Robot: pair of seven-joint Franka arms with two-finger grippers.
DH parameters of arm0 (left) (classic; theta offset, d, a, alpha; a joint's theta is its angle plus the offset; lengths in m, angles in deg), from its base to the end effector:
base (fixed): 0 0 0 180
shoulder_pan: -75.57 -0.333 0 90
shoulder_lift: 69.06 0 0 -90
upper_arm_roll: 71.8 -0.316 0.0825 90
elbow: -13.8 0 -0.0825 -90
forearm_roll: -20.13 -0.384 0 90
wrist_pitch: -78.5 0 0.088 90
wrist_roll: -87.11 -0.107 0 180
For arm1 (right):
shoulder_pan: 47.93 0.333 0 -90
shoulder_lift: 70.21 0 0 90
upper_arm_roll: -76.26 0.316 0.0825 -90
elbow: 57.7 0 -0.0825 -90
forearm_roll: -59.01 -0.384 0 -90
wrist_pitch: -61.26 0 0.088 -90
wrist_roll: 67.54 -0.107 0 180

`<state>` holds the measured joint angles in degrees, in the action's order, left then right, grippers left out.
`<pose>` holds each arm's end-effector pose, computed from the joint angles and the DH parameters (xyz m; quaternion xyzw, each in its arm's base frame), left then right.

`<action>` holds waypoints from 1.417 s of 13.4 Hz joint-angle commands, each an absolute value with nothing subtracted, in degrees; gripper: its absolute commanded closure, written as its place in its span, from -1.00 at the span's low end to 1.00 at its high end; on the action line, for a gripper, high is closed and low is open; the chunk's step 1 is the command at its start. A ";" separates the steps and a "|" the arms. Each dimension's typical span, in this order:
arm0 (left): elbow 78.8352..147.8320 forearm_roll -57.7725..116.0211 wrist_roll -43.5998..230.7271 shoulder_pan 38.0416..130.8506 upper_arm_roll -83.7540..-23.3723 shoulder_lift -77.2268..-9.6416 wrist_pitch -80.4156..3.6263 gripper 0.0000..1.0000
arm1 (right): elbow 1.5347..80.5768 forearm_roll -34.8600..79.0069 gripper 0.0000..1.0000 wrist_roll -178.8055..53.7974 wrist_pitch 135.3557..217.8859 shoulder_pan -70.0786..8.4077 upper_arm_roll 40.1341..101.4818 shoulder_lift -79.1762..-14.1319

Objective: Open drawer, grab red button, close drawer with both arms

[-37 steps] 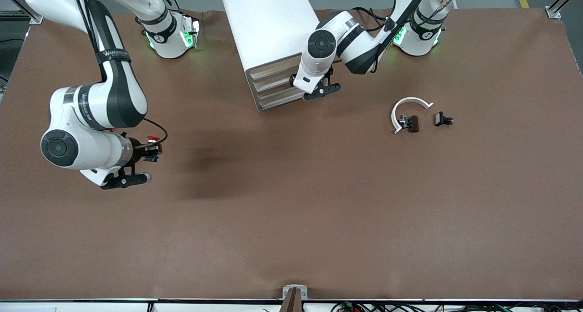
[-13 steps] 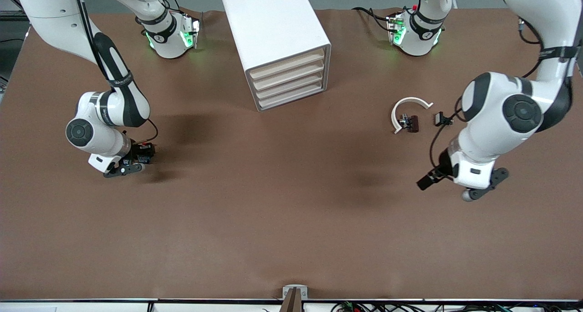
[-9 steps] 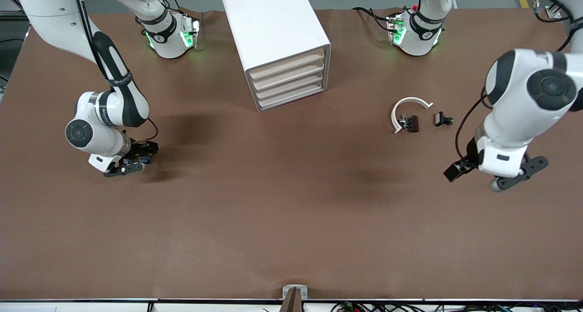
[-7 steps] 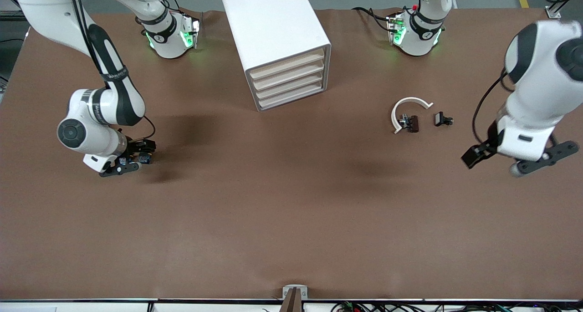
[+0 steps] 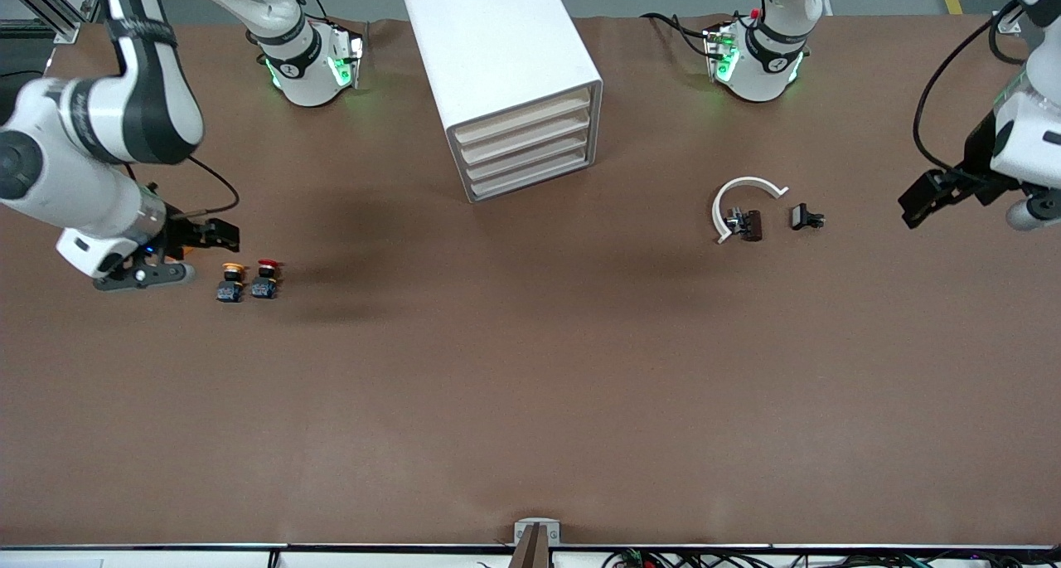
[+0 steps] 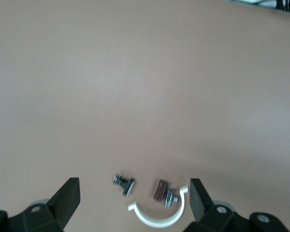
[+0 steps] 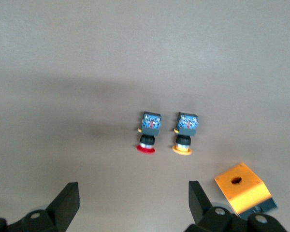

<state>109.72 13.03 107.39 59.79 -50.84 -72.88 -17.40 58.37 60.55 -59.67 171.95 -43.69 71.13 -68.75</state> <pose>0.5425 -0.0435 0.6198 -0.9887 -0.1266 -0.0463 0.0651 0.5437 -0.0101 0.4258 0.9959 0.0662 -0.0605 0.0088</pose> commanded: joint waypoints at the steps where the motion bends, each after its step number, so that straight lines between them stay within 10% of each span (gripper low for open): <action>1: 107.94 14.24 99.55 69.30 -60.95 -74.50 -10.47 -1.00 | 51.67 60.85 -1.00 -60.77 161.51 -44.24 70.99 -71.61; 7: 106.52 17.41 94.94 70.21 -61.87 -77.05 -5.70 -1.00 | 34.69 60.85 -1.00 -60.68 148.81 -46.00 70.98 -71.53; 19: 106.43 21.10 92.65 71.71 -62.57 -76.79 -5.70 -1.00 | 30.54 60.16 -1.00 -62.52 146.52 -46.96 70.98 -71.26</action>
<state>106.86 20.24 94.02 71.53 -61.77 -76.85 -6.24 32.61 60.54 -61.09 147.71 -45.40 70.43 -72.35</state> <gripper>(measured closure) 0.000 0.000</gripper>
